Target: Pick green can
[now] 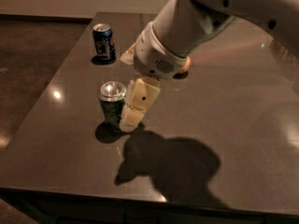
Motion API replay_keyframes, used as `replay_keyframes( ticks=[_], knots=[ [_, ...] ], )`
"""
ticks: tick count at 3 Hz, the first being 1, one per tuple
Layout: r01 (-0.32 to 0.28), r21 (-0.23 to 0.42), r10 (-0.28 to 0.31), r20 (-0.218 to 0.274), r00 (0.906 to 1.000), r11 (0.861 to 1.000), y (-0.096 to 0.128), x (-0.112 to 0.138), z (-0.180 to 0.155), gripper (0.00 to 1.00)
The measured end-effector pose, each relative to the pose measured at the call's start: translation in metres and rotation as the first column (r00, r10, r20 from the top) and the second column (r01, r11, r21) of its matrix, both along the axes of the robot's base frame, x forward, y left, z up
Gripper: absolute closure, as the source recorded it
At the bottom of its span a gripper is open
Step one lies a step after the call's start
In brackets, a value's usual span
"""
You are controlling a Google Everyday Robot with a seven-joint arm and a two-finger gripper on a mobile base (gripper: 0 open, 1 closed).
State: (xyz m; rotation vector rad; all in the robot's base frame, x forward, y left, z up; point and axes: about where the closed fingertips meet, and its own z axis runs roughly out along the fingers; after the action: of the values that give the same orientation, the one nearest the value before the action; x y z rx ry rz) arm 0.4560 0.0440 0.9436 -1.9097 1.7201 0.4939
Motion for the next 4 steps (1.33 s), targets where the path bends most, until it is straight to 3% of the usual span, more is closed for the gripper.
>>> replay_keyframes(
  ticks=[2,3,4],
  knots=[
    [-0.065,0.041,0.068,-0.061,0.9958,0.997,0.047,0.005,-0.018,0.00],
    [-0.089,0.066,0.093,-0.058,0.9940,0.994,0.061,0.003,-0.029,0.00],
    [-0.094,0.088,0.098,-0.052,0.9938,0.992,0.066,0.008,-0.035,0.18]
  ],
)
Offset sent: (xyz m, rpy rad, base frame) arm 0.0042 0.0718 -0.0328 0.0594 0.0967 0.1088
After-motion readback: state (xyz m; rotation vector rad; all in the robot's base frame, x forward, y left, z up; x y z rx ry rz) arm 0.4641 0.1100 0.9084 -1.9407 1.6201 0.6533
